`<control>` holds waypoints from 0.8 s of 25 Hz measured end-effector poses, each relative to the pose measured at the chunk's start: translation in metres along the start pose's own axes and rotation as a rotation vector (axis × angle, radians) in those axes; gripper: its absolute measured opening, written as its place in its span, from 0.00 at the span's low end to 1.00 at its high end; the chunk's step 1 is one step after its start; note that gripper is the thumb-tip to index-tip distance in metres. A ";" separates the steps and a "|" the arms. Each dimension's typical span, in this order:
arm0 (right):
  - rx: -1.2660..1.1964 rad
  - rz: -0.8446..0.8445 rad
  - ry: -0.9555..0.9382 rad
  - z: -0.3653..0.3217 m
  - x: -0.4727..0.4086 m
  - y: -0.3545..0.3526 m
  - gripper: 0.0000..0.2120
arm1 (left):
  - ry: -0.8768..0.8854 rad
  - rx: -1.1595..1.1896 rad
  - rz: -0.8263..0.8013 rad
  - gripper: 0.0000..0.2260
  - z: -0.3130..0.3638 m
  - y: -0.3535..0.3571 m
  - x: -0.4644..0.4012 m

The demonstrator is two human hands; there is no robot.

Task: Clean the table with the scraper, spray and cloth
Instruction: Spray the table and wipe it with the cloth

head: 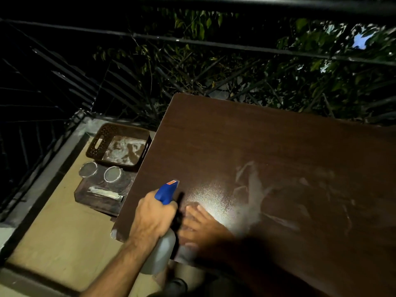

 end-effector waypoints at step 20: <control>0.040 0.021 0.334 0.083 0.073 -0.024 0.23 | 0.123 -0.049 -0.075 0.07 0.042 0.038 0.015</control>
Point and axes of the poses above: each hand's wrist, its own x-axis away from the middle knuckle, its own y-axis out of the palm, z = x × y, the point moved 5 cm from there along -x, towards the middle knuckle, and after that the axes turned 8 degrees about z, right-handed, at the moved point
